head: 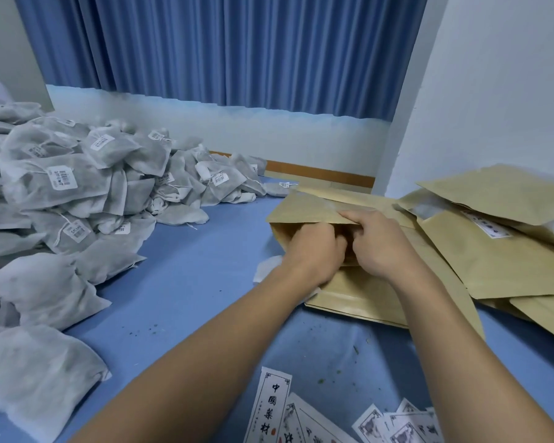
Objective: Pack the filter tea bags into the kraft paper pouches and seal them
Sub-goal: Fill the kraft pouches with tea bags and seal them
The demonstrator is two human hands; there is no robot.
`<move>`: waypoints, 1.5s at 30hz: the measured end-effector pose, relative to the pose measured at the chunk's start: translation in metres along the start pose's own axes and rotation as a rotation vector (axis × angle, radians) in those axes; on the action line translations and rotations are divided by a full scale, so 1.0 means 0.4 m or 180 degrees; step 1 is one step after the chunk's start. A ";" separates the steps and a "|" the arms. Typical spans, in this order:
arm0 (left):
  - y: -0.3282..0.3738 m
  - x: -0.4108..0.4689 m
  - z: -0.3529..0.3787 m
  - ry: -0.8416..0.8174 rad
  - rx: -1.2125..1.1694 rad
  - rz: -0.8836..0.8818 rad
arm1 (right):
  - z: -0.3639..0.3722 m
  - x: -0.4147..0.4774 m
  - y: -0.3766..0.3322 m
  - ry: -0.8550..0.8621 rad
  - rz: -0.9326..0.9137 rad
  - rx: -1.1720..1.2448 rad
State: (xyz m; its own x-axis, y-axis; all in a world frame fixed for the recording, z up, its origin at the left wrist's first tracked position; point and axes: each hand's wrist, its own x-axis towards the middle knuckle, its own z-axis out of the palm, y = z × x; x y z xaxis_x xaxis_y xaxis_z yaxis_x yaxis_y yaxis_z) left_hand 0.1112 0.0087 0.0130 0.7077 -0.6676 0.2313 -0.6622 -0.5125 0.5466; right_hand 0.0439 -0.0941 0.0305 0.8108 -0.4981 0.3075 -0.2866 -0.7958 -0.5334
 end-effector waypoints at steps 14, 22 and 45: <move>-0.182 -0.246 0.000 0.0904 -0.0359 -0.0151 | 0.001 -0.012 0.018 0.0161 0.0218 -0.0029; -0.110 -0.231 -0.009 0.2673 -0.0642 0.1942 | -0.008 -0.013 0.011 0.0032 0.0189 -0.0046; -0.062 -0.150 0.028 0.1006 -0.0816 0.0594 | 0.021 -0.032 -0.008 -0.0099 0.0318 -0.0357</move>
State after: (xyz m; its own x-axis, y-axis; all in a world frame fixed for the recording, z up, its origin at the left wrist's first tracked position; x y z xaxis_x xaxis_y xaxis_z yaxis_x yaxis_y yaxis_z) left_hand 0.0823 0.0555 -0.0236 0.6489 -0.5178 0.5576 -0.7313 -0.2221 0.6448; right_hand 0.0388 -0.0822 0.0214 0.7902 -0.5673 0.2318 -0.4205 -0.7770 -0.4683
